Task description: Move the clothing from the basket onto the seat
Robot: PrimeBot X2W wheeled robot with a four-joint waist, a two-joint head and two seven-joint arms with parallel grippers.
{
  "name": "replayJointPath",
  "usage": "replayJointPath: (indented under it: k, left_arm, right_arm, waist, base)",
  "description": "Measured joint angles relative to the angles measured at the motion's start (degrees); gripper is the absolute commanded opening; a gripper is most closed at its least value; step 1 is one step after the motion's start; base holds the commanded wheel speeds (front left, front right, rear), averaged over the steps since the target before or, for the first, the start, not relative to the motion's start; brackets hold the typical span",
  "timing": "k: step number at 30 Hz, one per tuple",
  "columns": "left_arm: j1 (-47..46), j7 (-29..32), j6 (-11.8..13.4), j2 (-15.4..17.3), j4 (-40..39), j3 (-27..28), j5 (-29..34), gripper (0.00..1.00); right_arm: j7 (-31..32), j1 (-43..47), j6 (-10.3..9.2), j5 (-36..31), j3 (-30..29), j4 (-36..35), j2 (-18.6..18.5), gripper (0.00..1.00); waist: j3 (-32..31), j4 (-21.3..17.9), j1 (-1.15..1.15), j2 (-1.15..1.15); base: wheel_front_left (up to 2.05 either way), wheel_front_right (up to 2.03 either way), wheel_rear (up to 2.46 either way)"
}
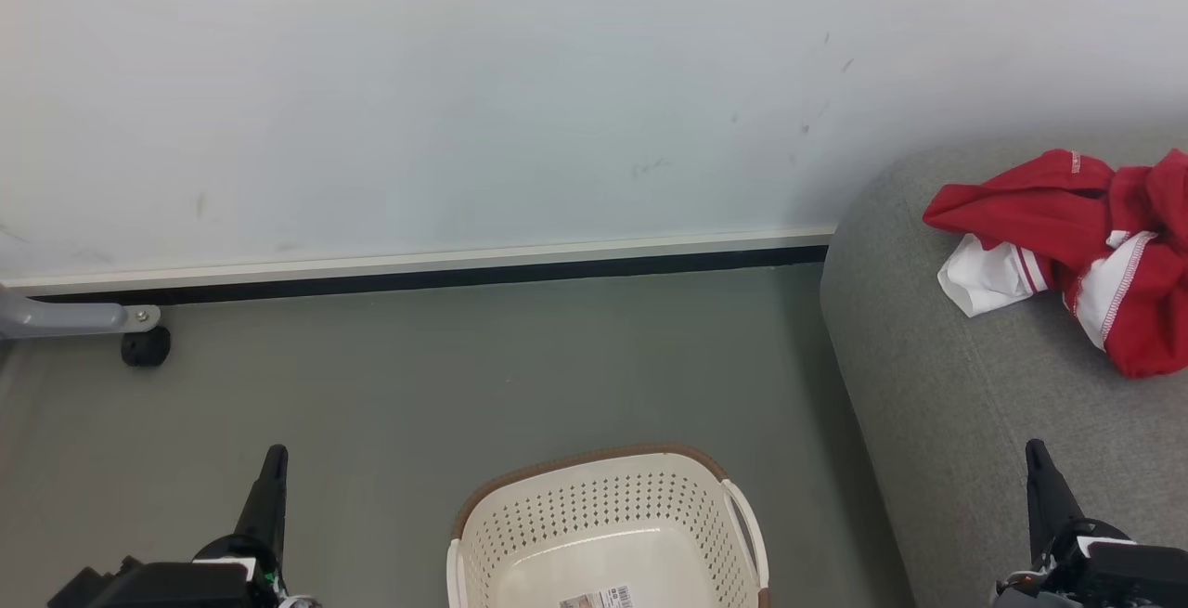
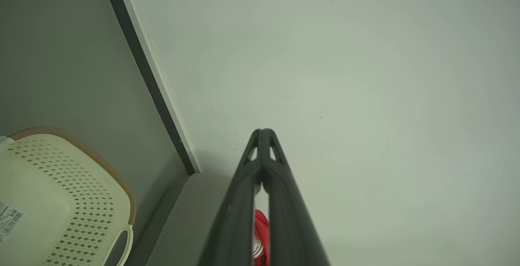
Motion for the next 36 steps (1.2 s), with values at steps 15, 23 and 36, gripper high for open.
replayJointPath:
  k: [15, 23, 36]
  left_arm:
    - [0.0, 0.0, 0.0, 0.0, 0.01, 0.0, -0.01, 0.0]
    - [0.0, 0.0, 0.0, 0.0, 0.03, 0.0, 0.0, 0.0]
    - [0.0, 0.0, 0.0, 0.0, 0.03, 0.0, -0.01, 0.0]
  right_arm:
    - [0.0, 0.0, 0.0, 0.04, 0.0, -0.01, 0.0, 0.0]
    - [0.0, 0.0, 0.0, 0.04, 0.0, -0.01, 0.0, 0.0]
    - [0.0, 0.0, 0.0, 0.05, 0.0, -0.02, 0.0, 0.0]
  waist:
    - [0.0, 0.0, 0.0, 0.0]
    - [0.0, 0.0, 0.0, 0.0]
    - [0.01, 0.0, 0.0, 0.0]
  base:
    - [0.0, 0.0, 0.0]
    - [0.0, 0.0, 0.0]
    - [0.0, 0.0, 0.0]
